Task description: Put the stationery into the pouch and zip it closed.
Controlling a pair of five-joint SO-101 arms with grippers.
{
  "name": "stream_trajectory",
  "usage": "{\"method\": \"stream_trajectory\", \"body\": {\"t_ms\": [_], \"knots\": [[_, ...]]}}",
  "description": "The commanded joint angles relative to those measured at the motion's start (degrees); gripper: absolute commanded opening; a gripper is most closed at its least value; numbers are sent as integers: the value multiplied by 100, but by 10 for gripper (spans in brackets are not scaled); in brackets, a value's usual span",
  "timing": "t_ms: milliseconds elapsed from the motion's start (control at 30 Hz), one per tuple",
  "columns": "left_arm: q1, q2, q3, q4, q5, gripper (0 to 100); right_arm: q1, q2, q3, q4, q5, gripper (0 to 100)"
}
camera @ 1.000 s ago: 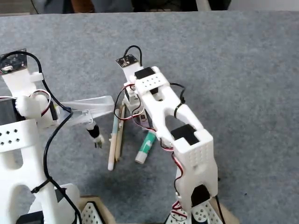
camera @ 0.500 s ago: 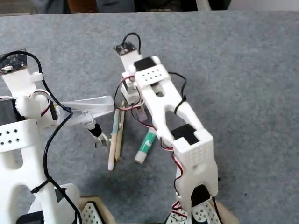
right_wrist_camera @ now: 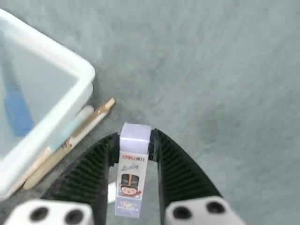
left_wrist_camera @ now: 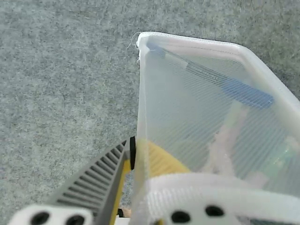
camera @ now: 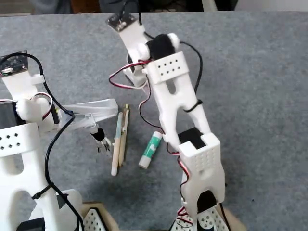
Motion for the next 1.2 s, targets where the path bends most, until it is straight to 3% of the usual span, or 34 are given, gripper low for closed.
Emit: {"method": "stream_trajectory", "body": {"t_ms": [0,200,400,767,933,1167], "knots": [[-259,527,567,70,97,29,79,-66,-998,88,79,12],[-259,527,567,70,97,29,-62,-75,-1613,105,-44,12],[-259,527,567,70,97,29,-123,-673,-1385,105,-1240,12],[-224,527,567,70,97,29,-914,-3284,1798,88,-985,12],[-224,527,567,70,97,29,-1266,-3565,2141,-290,-2031,12],[-224,527,567,70,97,29,-2075,-3609,1974,-1196,-2875,12]]}}
